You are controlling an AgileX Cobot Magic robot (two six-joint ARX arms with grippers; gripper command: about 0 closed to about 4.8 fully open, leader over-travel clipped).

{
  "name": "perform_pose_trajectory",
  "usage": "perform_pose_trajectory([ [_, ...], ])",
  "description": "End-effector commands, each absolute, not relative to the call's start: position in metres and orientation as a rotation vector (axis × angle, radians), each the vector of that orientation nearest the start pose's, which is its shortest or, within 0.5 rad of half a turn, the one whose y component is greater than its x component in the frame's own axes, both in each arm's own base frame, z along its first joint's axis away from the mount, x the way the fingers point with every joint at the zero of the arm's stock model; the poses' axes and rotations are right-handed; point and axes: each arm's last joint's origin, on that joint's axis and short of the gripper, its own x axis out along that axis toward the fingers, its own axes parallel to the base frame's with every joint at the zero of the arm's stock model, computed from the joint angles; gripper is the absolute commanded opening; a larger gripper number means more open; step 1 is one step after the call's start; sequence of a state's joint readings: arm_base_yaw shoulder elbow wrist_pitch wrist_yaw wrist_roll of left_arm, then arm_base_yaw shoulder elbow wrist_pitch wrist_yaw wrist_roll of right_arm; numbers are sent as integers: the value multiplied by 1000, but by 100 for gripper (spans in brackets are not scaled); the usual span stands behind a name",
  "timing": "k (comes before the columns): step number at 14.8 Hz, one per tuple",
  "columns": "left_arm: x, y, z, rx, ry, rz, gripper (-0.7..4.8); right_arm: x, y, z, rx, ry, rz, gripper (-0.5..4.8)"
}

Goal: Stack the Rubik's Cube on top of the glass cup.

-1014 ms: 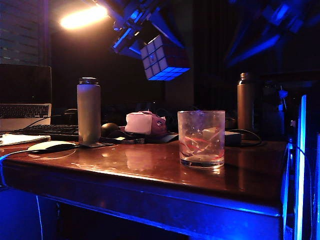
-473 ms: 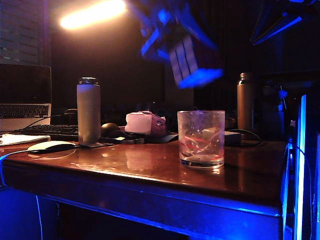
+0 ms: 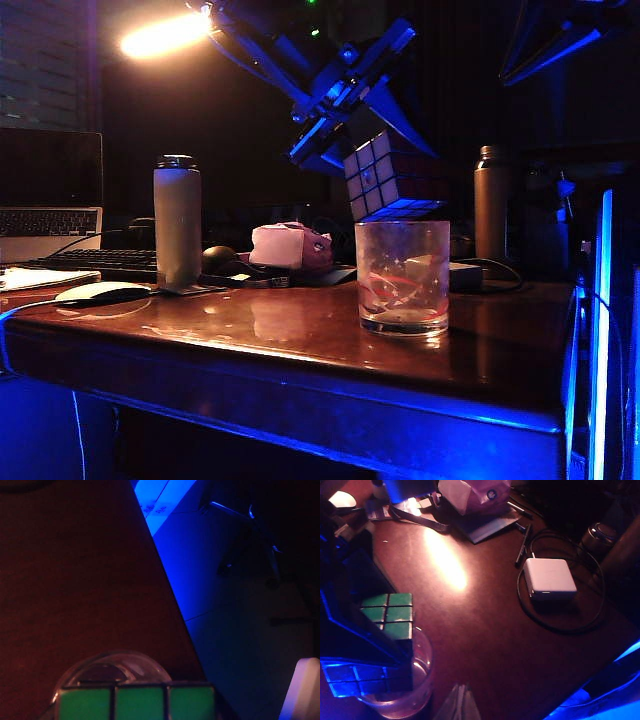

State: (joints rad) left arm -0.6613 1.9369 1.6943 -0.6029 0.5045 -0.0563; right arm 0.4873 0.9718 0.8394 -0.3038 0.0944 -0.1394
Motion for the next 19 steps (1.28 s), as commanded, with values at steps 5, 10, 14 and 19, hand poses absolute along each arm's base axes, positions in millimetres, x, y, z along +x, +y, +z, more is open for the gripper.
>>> perform_pose_trajectory([
  [5,329,-273,279,64,930,-1035,184,186,96,312,-254,369,411,-1],
  [10,329,-272,278,64,939,-1034,257,187,96,312,-252,361,411,-1],
  [14,329,-273,278,65,936,-1033,279,187,96,312,-252,362,411,-1],
  [19,331,-273,279,79,909,-1000,310,186,96,312,-250,362,418,-1],
])
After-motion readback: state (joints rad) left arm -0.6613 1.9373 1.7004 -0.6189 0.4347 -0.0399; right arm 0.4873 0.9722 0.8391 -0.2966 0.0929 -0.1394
